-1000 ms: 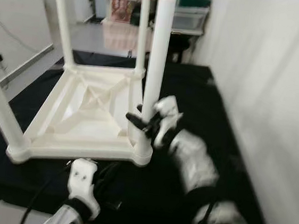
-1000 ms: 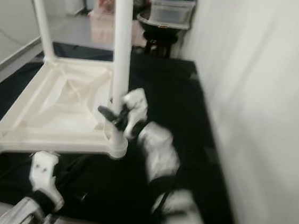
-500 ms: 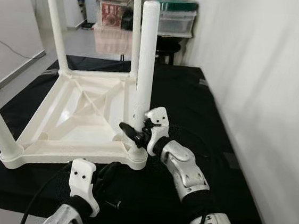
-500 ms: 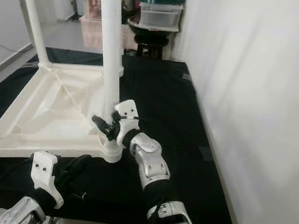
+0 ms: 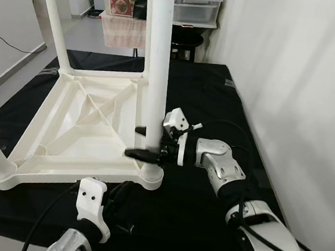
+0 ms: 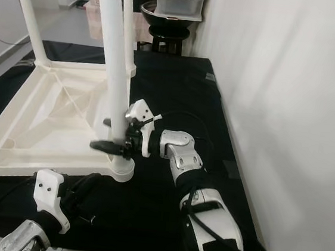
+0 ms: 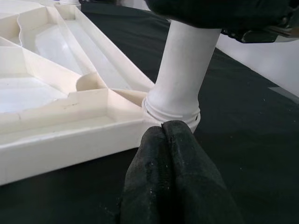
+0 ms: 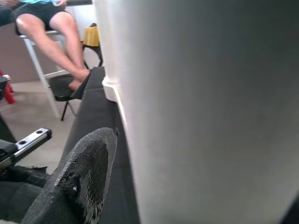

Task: Building children table

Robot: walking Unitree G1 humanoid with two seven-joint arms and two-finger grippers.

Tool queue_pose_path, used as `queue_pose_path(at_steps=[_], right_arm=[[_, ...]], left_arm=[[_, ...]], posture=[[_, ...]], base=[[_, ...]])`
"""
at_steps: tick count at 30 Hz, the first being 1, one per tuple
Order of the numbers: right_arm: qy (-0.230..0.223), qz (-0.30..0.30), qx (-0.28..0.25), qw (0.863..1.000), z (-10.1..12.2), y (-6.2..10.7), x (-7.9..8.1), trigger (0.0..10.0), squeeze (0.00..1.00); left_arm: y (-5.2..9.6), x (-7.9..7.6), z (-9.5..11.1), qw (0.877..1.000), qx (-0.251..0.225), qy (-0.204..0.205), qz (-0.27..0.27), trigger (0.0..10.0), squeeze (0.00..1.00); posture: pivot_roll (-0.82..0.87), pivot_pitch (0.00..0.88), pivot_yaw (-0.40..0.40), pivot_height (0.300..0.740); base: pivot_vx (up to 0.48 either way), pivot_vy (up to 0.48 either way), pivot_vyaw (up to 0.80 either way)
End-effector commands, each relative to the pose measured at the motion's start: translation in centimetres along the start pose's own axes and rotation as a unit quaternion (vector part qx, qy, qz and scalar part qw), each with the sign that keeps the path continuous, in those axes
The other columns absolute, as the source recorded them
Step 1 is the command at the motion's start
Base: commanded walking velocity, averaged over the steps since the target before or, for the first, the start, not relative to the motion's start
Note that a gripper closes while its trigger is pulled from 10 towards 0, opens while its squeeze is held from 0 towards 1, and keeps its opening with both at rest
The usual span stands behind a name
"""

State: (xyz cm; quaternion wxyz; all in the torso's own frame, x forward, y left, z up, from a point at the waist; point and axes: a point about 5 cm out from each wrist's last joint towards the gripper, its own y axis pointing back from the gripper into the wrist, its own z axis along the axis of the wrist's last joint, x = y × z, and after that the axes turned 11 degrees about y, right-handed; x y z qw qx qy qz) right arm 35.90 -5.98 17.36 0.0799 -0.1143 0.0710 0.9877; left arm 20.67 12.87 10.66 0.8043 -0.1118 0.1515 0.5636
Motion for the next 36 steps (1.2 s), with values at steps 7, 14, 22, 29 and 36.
queue_pose_path(at_steps=[7, 14, 22, 29, 36], right_arm=[[0.0, 0.037, 0.005, 0.999, 0.4, -0.7, -0.1, 0.0, 0.0], [-0.011, 0.043, 0.002, 0.999, -0.2, 0.0, 0.0, 0.0, 0.0], [-0.023, -0.04, 0.017, 0.999, -2.2, 1.6, 0.0, 0.0, 0.0], [-0.067, -0.327, 0.064, 0.94, -4.2, -2.0, 4.6, 0.0, 0.0], [-0.084, -0.271, 0.082, 0.955, -5.2, -2.6, 4.2, 0.0, 0.0]], left_arm=[[0.4, -0.2, 0.1, 1.0, 0.0, -0.008, 0.003, 10.0, 0.0], [0.4, -0.3, 0.1, 1.0, 0.0, -0.008, 0.002, 10.0, 0.0], [0.3, -0.4, 0.2, 1.0, -0.002, -0.003, 0.001, 10.0, 0.0], [0.4, 0.1, 0.4, 1.0, -0.001, -0.001, 0.001, 10.0, 0.0], [0.1, 0.1, 0.4, 1.0, 0.002, -0.002, -0.004, 10.0, 0.0]], posture=[[0.09, 0.0, -0.037, 0.74], [0.08, 0.0, -0.03, 0.74], [0.05, 0.0, -0.029, 0.74], [-0.01, 0.0, 0.004, 0.74], [0.02, 0.0, -0.018, 0.74]], base=[[0.0, 0.0, 0.0], [0.0, 0.0, 0.0], [0.0, 0.0, 0.0], [0.0, 0.0, 0.0], [0.0, 0.0, 0.0]])
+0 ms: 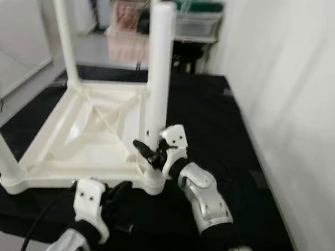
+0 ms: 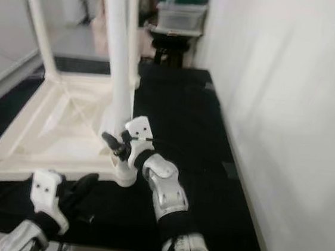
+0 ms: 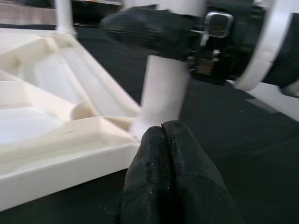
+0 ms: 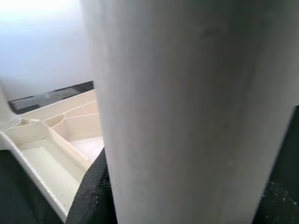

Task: Building children table

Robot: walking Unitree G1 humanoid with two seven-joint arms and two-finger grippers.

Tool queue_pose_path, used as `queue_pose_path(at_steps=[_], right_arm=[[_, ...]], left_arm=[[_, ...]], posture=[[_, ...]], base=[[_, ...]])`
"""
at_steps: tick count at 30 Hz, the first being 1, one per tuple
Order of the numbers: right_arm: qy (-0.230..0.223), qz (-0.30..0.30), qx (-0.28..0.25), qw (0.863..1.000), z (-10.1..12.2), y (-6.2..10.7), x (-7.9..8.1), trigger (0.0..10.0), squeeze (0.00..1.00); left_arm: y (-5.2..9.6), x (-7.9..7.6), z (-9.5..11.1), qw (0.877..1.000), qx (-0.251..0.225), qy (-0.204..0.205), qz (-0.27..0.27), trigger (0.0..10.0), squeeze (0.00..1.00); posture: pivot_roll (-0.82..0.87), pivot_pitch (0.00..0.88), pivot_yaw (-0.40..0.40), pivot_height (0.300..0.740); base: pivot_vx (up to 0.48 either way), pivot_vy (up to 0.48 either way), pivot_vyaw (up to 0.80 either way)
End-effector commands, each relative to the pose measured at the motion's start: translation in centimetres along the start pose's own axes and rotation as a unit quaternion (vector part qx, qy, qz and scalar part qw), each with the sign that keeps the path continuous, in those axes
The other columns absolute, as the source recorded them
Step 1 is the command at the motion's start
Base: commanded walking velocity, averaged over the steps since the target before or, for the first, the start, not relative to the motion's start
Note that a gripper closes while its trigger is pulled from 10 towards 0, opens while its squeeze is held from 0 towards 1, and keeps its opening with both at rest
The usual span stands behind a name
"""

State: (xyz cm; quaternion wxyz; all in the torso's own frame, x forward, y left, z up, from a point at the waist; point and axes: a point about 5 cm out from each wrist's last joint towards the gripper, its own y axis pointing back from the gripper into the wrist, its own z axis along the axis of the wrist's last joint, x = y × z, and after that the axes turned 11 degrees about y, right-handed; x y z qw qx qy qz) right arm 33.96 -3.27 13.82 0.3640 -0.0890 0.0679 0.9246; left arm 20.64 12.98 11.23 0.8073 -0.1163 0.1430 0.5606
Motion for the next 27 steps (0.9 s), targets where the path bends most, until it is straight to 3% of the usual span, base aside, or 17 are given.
queue_pose_path(at_steps=[1, 2, 3, 4, 5, 7, 8, 12, 13, 14, 17, 27], right_arm=[[-0.024, 0.017, 0.059, 0.998, -2.6, 0.4, 0.7, 2.4, 0.0], [-0.029, 0.032, 0.054, 0.998, -2.5, 0.3, 0.8, 10.0, 0.0], [-0.029, 0.032, 0.054, 0.998, -2.5, 0.3, 0.8, 10.0, 0.0], [-0.034, 0.067, 0.036, 0.997, -2.0, 0.3, 0.9, 10.0, 0.97], [-0.023, 0.123, 0.006, 0.992, -1.2, 0.3, 0.9, 10.0, 1.0], [-0.013, 0.151, -0.01, 0.988, -0.5, 0.5, 1.1, 10.0, 1.0], [0.028, 0.234, -0.044, 0.971, 0.8, 1.1, 0.6, 10.0, 1.0], [0.039, 0.253, -0.052, 0.965, 1.1, 1.3, 0.2, 10.0, 1.0], [0.048, 0.275, -0.054, 0.959, 1.6, 1.6, -0.4, 10.0, 0.89], [0.054, 0.293, -0.05, 0.953, 1.9, 1.6, -1.3, 10.0, 0.04], [0.068, 0.312, -0.04, 0.947, 3.3, 1.2, -3.6, 10.0, 0.0], [0.037, 0.332, -0.04, 0.942, 5.0, 0.7, -5.2, 10.0, 0.0]], left_arm=[[0.0, 0.2, -0.2, 1.0, 0.007, 0.003, 0.004, 10.0, 0.0], [0.0, 0.2, -0.2, 1.0, 0.006, 0.002, 0.006, 10.0, 0.0], [0.0, 0.2, -0.2, 1.0, 0.006, 0.002, 0.006, 10.0, 0.0], [-0.1, 0.2, -0.3, 1.0, 0.005, 0.004, 0.006, 10.0, 0.0], [-0.2, 0.1, -0.4, 1.0, 0.006, 0.005, 0.004, 10.0, 0.0], [-0.2, 0.1, -0.4, 1.0, 0.008, 0.007, 0.002, 10.0, 0.0], [-0.3, 0.1, -0.5, 1.0, 0.009, 0.009, 0.001, 10.0, 0.0], [-0.3, 0.1, -0.5, 1.0, 0.009, 0.009, 0.001, 10.0, 0.0], [-0.3, 0.0, -0.5, 1.0, 0.01, 0.01, 0.001, 10.0, 0.0], [-0.3, 0.0, -0.6, 1.0, 0.01, 0.011, 0.001, 10.0, 0.0], [-0.3, 0.0, -0.6, 1.0, 0.011, 0.011, 0.001, 10.0, 0.0], [-0.2, 0.2, -0.6, 1.0, 0.011, 0.008, 0.003, 10.0, 0.0]], posture=[[0.01, 0.0, -0.014, 0.74], [0.01, 0.0, -0.015, 0.74], [0.01, 0.0, -0.015, 0.74], [0.01, 0.0, -0.017, 0.74], [0.01, 0.0, -0.015, 0.74], [0.01, 0.0, -0.013, 0.74], [0.01, 0.0, -0.012, 0.74], [0.01, 0.0, -0.012, 0.74], [0.02, 0.0, -0.013, 0.74], [0.02, 0.0, -0.013, 0.74], [0.03, 0.0, -0.015, 0.74], [0.06, 0.0, -0.018, 0.74]], base=[[0.0, 0.0, 0.0], [0.0, 0.0, 0.0], [0.0, 0.0, 0.0], [0.0, 0.0, 0.0], [0.0, 0.0, 0.0], [0.0, 0.0, 0.0], [0.0, 0.0, 0.0], [0.0, 0.0, 0.0], [0.0, 0.0, 0.0], [0.0, 0.0, 0.0], [0.0, 0.0, 0.0], [0.0, 0.0, 0.0]])
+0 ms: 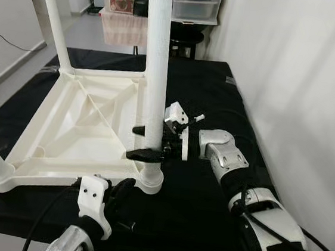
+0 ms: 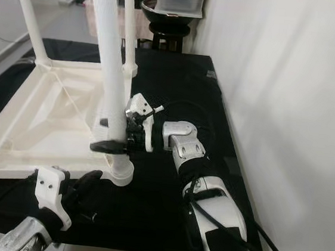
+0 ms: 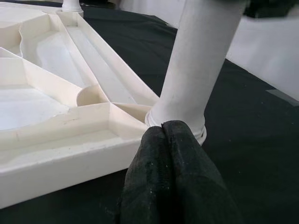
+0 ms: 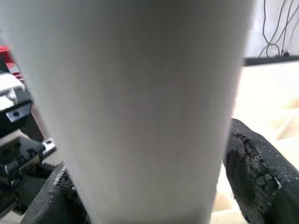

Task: Building children table

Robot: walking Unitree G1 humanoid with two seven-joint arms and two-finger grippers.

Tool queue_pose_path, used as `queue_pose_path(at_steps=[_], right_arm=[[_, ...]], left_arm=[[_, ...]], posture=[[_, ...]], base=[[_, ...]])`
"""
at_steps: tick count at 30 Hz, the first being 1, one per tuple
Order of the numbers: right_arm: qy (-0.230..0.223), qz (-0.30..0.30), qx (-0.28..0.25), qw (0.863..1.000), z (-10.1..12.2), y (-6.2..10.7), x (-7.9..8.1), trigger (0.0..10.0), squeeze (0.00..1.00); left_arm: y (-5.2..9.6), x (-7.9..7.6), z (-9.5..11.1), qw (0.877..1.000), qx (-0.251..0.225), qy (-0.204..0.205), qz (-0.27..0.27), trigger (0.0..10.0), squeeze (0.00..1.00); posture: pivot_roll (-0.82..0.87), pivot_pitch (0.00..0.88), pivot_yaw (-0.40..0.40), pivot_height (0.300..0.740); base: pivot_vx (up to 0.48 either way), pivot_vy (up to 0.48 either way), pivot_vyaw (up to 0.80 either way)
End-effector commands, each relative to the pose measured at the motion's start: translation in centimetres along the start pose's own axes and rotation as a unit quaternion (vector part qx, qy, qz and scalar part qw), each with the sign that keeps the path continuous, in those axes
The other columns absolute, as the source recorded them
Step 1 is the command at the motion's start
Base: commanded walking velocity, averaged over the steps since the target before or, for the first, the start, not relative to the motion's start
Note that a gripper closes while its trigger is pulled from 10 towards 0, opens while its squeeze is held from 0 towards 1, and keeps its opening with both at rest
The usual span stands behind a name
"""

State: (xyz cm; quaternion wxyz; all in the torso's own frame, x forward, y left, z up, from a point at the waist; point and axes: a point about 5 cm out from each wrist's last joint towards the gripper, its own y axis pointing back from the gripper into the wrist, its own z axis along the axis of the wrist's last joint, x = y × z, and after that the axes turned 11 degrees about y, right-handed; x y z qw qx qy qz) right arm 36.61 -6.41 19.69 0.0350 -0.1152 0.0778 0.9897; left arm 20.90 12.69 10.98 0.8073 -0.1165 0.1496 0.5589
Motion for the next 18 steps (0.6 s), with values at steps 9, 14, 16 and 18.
queue_pose_path(at_steps=[9, 14, 16, 18], right_arm=[[-0.029, 0.022, -0.018, 0.999, -0.6, 0.6, 0.2, 0.0, 0.0], [-0.029, 0.006, -0.031, 0.999, -1.6, 1.2, 0.6, 0.0, 0.0], [-0.029, -0.001, -0.033, 0.999, -1.8, 1.3, 0.7, 0.0, 0.0], [-0.027, -0.023, -0.032, 0.999, -2.6, 1.6, 1.1, 0.0, 0.0]], left_arm=[[0.2, 0.3, -0.3, 1.0, 0.007, 0.003, 0.004, 10.0, 0.0], [0.3, 0.2, -0.3, 1.0, 0.007, 0.005, 0.003, 10.0, 0.0], [0.3, 0.2, -0.3, 1.0, 0.007, 0.005, 0.003, 10.0, 0.0], [0.3, 0.2, -0.2, 1.0, 0.007, 0.006, 0.003, 10.0, 0.0]], posture=[[0.05, 0.0, -0.013, 0.74], [0.05, 0.0, -0.01, 0.74], [0.05, 0.0, -0.01, 0.74], [0.04, 0.0, -0.012, 0.74]], base=[[0.0, 0.0, 0.0], [0.0, 0.0, 0.0], [0.0, 0.0, 0.0], [0.0, 0.0, 0.0]])
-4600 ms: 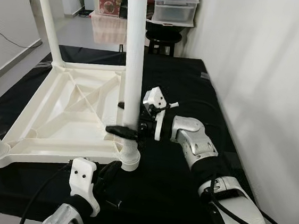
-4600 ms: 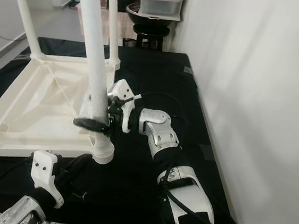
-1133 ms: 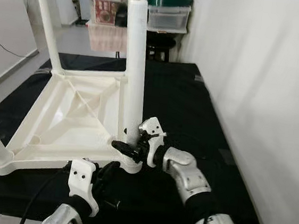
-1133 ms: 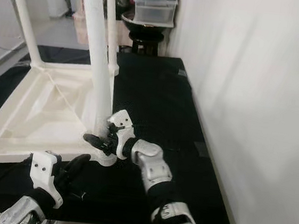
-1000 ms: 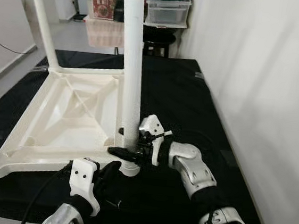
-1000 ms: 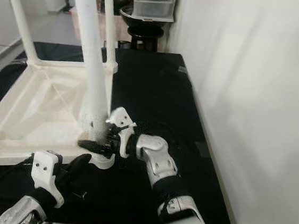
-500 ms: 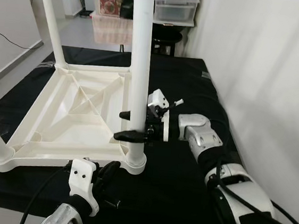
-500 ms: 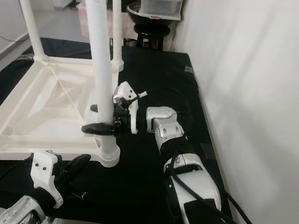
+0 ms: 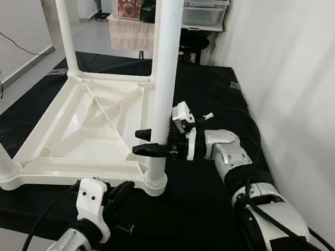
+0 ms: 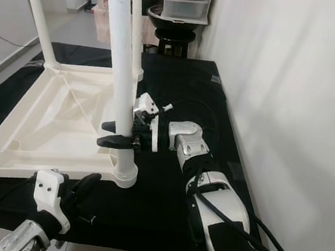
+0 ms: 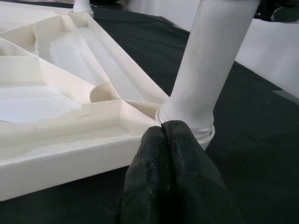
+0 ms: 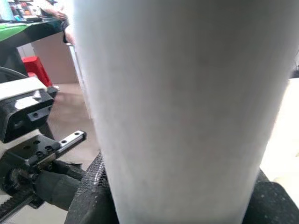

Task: Building children table

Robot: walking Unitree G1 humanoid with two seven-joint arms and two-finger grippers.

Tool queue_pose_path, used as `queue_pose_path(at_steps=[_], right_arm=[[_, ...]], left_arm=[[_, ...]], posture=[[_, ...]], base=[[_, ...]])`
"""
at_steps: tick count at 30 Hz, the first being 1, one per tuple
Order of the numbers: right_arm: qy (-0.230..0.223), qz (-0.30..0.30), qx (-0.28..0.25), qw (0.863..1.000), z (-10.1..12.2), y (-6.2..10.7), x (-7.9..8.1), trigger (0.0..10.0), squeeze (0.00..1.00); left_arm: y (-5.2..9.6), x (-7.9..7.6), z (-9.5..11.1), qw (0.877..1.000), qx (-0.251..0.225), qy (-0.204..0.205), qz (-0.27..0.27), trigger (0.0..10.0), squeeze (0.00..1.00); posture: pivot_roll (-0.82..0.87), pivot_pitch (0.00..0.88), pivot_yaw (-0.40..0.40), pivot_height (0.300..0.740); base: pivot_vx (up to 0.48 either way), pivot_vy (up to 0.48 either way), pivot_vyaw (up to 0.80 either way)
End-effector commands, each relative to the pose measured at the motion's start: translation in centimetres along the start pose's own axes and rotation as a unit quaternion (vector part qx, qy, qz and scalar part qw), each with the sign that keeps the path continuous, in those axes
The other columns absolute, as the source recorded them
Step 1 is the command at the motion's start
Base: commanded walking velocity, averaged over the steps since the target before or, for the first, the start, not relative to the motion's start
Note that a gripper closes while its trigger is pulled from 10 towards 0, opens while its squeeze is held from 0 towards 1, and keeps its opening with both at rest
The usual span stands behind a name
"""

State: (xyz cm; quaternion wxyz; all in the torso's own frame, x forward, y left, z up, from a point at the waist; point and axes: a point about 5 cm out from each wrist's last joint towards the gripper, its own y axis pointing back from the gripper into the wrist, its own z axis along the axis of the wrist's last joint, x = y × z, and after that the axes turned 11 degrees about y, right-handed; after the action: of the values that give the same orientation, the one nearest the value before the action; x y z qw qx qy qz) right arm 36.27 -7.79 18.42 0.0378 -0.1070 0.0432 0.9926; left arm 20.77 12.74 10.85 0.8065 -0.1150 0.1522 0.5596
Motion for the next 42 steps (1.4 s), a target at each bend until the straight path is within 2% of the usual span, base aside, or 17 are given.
queue_pose_path(at_steps=[1, 2, 4, 5, 6, 8, 9, 15, 16, 17, 20, 21, 24, 27, 29, 30, 42], right_arm=[[-0.02, -0.052, 0.011, 0.998, -2.2, 0.3, 1.0, 0.0, 0.0], [-0.02, -0.052, 0.011, 0.998, -2.2, 0.3, 1.0, 0.0, 0.0], [-0.018, -0.361, 0.057, 0.93, -3.7, -1.4, 0.6, 0.0, 0.0], [-0.018, -0.361, 0.057, 0.93, -3.7, -1.4, 0.6, 0.0, 0.0], [-0.049, -0.401, 0.099, 0.909, -5.3, -1.7, 2.7, 0.0, 0.0], [-0.004, -0.396, 0.121, 0.91, -5.2, -2.4, 4.2, 0.0, 0.0], [0.023, -0.357, 0.119, 0.926, -4.8, -3.2, 5.2, 0.0, 0.0], [-0.037, -0.332, 0.114, 0.936, -5.4, -4.2, 4.8, 0.0, 0.0], [-0.038, -0.331, 0.117, 0.936, -5.4, -4.2, 4.7, 3.1, 0.0], [-0.045, -0.317, 0.109, 0.941, -5.3, -4.4, 4.7, 10.0, 0.0], [-0.047, -0.297, 0.096, 0.949, -5.0, -4.4, 4.7, 10.0, 0.0], [-0.039, -0.305, 0.089, 0.948, -4.5, -4.3, 4.3, 10.0, 1.0], [-0.03, -0.279, 0.02, 0.96, -2.0, -4.5, 3.0, 10.0, 1.0], [0.015, -0.102, -0.051, 0.993, 1.0, -3.3, 2.8, 10.0, 0.91], [0.018, -0.086, -0.05, 0.995, 1.1, -3.1, 2.8, 10.0, 0.91], [0.028, -0.058, -0.035, 0.997, 0.8, -2.7, 2.7, 10.0, 0.0], [0.015, 0.013, 0.006, 1.0, 0.3, -1.4, 0.7, 9.3, 0.0]], left_arm=[[0.3, 0.1, 0.0, 1.0, 0.004, 0.004, 0.002, 10.0, 0.0], [0.3, 0.1, 0.0, 1.0, 0.004, 0.004, 0.002, 10.0, 0.0], [0.7, 0.4, 0.1, 1.0, 0.004, 0.002, 0.005, 10.0, 0.0], [0.7, 0.4, 0.1, 1.0, 0.004, 0.002, 0.005, 10.0, 0.0], [0.7, 0.4, 0.2, 1.0, 0.005, 0.002, 0.006, 10.0, 0.0], [0.7, 0.4, 0.2, 1.0, 0.008, 0.003, 0.003, 10.0, 0.0], [0.7, 0.5, 0.1, 1.0, 0.01, 0.004, 0.001, 10.0, 0.0], [0.6, 0.5, 0.1, 1.0, 0.014, 0.0, -0.003, 10.0, 0.0], [0.6, 0.5, 0.1, 1.0, 0.012, -0.001, 0.0, 10.0, 0.0], [0.6, 0.5, 0.1, 1.0, 0.01, -0.002, 0.003, 10.0, 0.0], [0.6, 0.5, 0.1, 1.0, 0.008, -0.003, 0.004, 10.0, 0.0], [0.5, 0.5, 0.1, 1.0, 0.009, -0.003, 0.004, 10.0, 0.0], [0.5, 0.4, 0.1, 1.0, 0.009, -0.003, 0.003, 10.0, 0.0], [0.3, 0.2, 0.0, 1.0, 0.01, -0.001, 0.0, 10.0, 0.0], [0.3, 0.2, 0.0, 1.0, 0.01, 0.0, 0.0, 10.0, 0.0], [0.3, 0.2, 0.0, 1.0, 0.009, 0.0, 0.0, 10.0, 0.0], [0.0, 0.1, 0.0, 1.0, 0.005, -0.005, 0.004, 10.0, 0.0]], posture=[[0.04, 0.0, -0.017, 0.74], [0.04, 0.0, -0.017, 0.74], [0.03, 0.0, -0.009, 0.74], [0.03, 0.0, -0.009, 0.74], [0.01, 0.0, 0.002, 0.74], [0.02, 0.0, 0.009, 0.74], [0.01, 0.0, 0.019, 0.74], [0.03, 0.0, 0.006, 0.74], [0.03, 0.0, 0.005, 0.74], [0.03, 0.0, 0.002, 0.74], [0.03, 0.0, 0.002, 0.74], [0.04, 0.0, -0.001, 0.74], [0.04, 0.0, -0.001, 0.74], [0.05, 0.0, -0.007, 0.74], [0.05, 0.0, -0.007, 0.74], [0.06, 0.0, -0.011, 0.74], [0.08, 0.0, -0.027, 0.74]], base=[[0.0, 0.0, 0.0], [0.0, 0.0, 0.0], [0.0, 0.0, 0.0], [0.0, 0.0, 0.0], [0.0, 0.0, 0.0], [0.0, 0.0, 0.0], [0.0, 0.0, 0.0], [0.0, 0.0, 0.0], [0.0, 0.0, 0.0], [0.0, 0.0, 0.0], [0.0, 0.0, 0.0], [0.0, 0.0, 0.0], [0.0, 0.0, 0.0], [0.0, 0.0, 0.0], [0.0, 0.0, 0.0], [0.0, 0.0, 0.0], [0.0, 0.0, 0.0]])
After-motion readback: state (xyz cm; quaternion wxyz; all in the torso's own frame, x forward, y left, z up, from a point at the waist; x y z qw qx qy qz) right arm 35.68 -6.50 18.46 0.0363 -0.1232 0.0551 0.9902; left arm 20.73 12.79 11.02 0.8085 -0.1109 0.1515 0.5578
